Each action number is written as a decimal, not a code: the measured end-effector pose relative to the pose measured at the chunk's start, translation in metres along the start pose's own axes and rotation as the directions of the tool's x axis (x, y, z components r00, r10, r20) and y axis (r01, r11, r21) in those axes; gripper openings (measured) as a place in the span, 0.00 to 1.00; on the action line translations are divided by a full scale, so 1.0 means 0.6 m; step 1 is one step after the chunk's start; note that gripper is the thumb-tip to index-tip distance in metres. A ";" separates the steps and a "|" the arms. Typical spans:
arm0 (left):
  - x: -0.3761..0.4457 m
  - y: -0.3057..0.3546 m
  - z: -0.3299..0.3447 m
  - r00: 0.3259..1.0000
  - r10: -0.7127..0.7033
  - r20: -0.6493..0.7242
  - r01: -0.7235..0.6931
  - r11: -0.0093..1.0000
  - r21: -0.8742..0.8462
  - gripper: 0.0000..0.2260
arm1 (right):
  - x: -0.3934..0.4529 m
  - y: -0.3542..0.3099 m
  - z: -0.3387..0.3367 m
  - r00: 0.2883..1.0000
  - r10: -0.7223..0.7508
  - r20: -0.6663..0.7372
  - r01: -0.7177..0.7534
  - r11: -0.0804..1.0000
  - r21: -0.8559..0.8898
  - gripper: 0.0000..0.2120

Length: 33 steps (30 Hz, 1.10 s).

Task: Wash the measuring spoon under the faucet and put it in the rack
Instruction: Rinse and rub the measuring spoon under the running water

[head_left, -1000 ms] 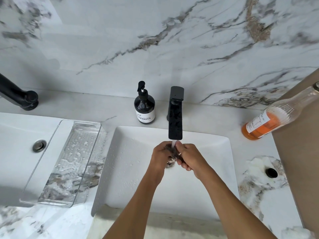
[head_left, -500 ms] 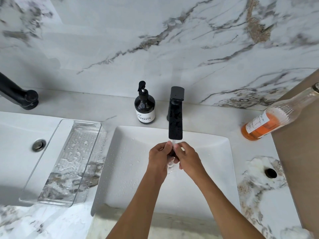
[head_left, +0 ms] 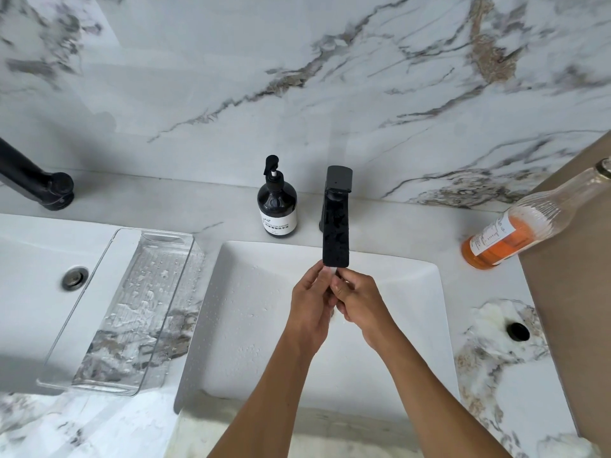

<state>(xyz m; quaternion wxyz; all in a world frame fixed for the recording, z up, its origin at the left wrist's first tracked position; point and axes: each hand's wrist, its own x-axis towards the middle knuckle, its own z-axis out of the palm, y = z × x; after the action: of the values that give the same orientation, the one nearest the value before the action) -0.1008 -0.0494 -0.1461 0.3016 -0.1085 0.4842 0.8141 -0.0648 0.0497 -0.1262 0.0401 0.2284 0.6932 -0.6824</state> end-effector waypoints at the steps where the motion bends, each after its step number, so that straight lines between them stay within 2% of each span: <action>1: 0.001 0.001 0.003 1.000 -0.004 -0.017 0.004 1.000 0.022 0.11 | 0.000 0.000 0.000 1.000 0.004 0.004 -0.004 1.000 0.007 0.11; 4: 0.008 0.001 0.003 0.998 -0.017 -0.067 0.022 0.998 0.064 0.11 | 0.000 -0.001 -0.002 0.996 0.092 0.019 -0.094 0.991 0.093 0.16; 7: 0.007 -0.002 -0.001 0.999 -0.026 -0.048 0.030 0.997 0.072 0.11 | 0.008 0.000 -0.005 0.985 0.169 0.034 -0.172 0.962 0.214 0.19; 9: 0.005 -0.001 0.000 0.995 -0.023 -0.097 0.037 0.988 0.152 0.06 | 0.010 0.000 -0.002 0.984 0.173 0.038 -0.177 0.966 0.186 0.18; 11: 0.008 0.001 0.001 0.987 0.010 -0.161 0.038 0.955 0.294 0.07 | 0.008 0.004 0.005 0.988 0.151 0.030 -0.154 0.976 0.155 0.17; 15: 0.008 0.010 0.000 0.998 0.035 -0.055 -0.011 0.918 0.397 0.13 | 0.010 0.011 0.010 0.987 0.151 -0.049 -0.146 0.985 0.088 0.13; 20: 0.002 0.010 -0.001 0.999 0.033 0.026 -0.041 0.904 0.427 0.14 | 0.017 -0.002 0.001 0.976 0.218 -0.020 -0.214 0.971 0.109 0.11; 25: -0.005 0.003 0.006 0.994 0.103 -0.034 -0.072 0.861 0.504 0.20 | 0.019 -0.005 0.000 0.957 0.284 -0.060 -0.281 0.959 0.047 0.25; 27: -0.006 -0.002 0.007 0.993 0.111 -0.039 -0.076 0.860 0.504 0.21 | 0.021 -0.005 -0.001 0.954 0.288 -0.087 -0.289 0.957 0.008 0.26; 29: -0.008 -0.001 0.005 0.994 0.087 -0.063 -0.048 0.884 0.466 0.21 | 0.025 -0.006 -0.003 0.956 0.279 -0.086 -0.283 0.959 -0.029 0.23; 33: -0.006 0.000 0.002 0.993 0.010 -0.119 0.036 0.927 0.374 0.20 | 0.029 -0.009 -0.005 0.955 0.284 -0.079 -0.289 0.955 -0.062 0.07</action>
<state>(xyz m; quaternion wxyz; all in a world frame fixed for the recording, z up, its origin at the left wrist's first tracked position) -0.0976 -0.0498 -0.1441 0.2928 -0.1001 0.6475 0.6964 -0.0814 0.0571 -0.1274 0.1229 0.3486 0.6780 -0.6354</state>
